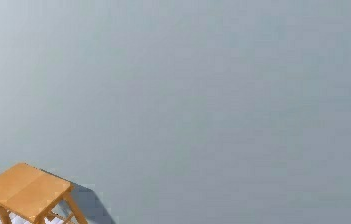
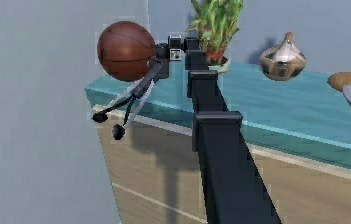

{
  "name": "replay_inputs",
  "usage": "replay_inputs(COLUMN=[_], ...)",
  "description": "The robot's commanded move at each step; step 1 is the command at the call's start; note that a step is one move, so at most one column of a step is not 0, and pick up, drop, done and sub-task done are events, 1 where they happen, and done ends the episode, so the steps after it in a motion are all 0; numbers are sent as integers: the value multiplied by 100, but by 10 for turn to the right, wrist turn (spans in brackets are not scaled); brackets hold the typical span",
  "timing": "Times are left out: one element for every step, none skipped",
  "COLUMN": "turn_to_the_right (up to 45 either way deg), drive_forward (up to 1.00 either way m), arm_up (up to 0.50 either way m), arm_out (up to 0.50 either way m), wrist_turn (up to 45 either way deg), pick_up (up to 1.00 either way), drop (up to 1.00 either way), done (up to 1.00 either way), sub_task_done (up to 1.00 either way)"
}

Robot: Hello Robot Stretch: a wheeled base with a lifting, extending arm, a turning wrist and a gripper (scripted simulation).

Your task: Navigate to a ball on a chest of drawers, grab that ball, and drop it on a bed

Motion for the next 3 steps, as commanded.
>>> replay_inputs(turn_to_the_right=[0, 0, 0], drive_forward=[0, 0, 0], arm_up=[0, 0, 0], arm_out=[0, 0, 0], wrist_turn=[450, 450, 0], pick_up=[0, 0, 100], drop=[0, 0, 0], done=[0, 0, 0], sub_task_done=[0, 0, 0])
